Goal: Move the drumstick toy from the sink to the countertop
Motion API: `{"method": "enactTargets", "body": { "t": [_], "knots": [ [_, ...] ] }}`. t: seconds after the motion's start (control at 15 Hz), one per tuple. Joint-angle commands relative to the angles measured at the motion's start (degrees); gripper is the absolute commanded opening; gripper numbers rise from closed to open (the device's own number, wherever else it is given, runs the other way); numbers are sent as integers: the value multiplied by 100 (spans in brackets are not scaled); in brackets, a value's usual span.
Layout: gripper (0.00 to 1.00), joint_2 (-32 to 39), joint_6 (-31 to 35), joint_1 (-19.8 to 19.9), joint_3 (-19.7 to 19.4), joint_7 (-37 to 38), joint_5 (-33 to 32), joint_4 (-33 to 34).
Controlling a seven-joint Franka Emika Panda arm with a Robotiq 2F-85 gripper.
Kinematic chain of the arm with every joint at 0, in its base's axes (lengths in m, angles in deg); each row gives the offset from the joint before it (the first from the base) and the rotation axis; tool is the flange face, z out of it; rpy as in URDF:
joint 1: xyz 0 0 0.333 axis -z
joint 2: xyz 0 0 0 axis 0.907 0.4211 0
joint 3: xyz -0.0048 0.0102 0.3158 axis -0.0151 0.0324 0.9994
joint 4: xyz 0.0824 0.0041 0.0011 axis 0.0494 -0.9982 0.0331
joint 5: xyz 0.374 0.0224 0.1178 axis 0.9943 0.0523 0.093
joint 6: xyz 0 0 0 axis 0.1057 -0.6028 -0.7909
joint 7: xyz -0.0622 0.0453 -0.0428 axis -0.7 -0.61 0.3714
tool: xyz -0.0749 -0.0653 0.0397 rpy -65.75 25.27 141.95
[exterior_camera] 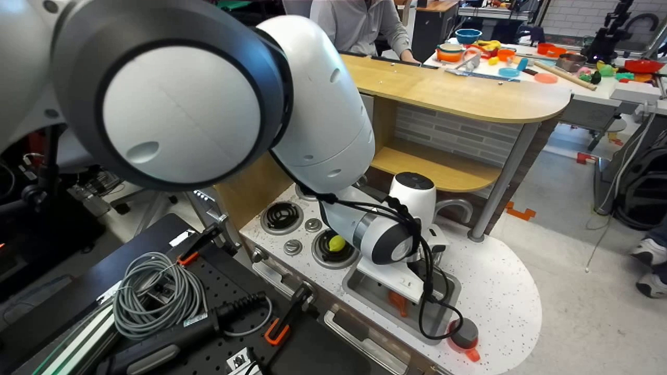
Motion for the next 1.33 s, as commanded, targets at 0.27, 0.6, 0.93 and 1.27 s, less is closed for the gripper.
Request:
{"method": "enactTargets", "body": {
  "t": [0.27,0.6,0.93,1.27],
  "knots": [
    [100,462,-326,-54,-71,204,0,520],
    [100,669,-638,-43,-96,330,15,811],
    [100,787,-756,-87,-180,334,-55,1105],
    [58,888,-832,-96,-182,284,-88,1263]
  ]
}}
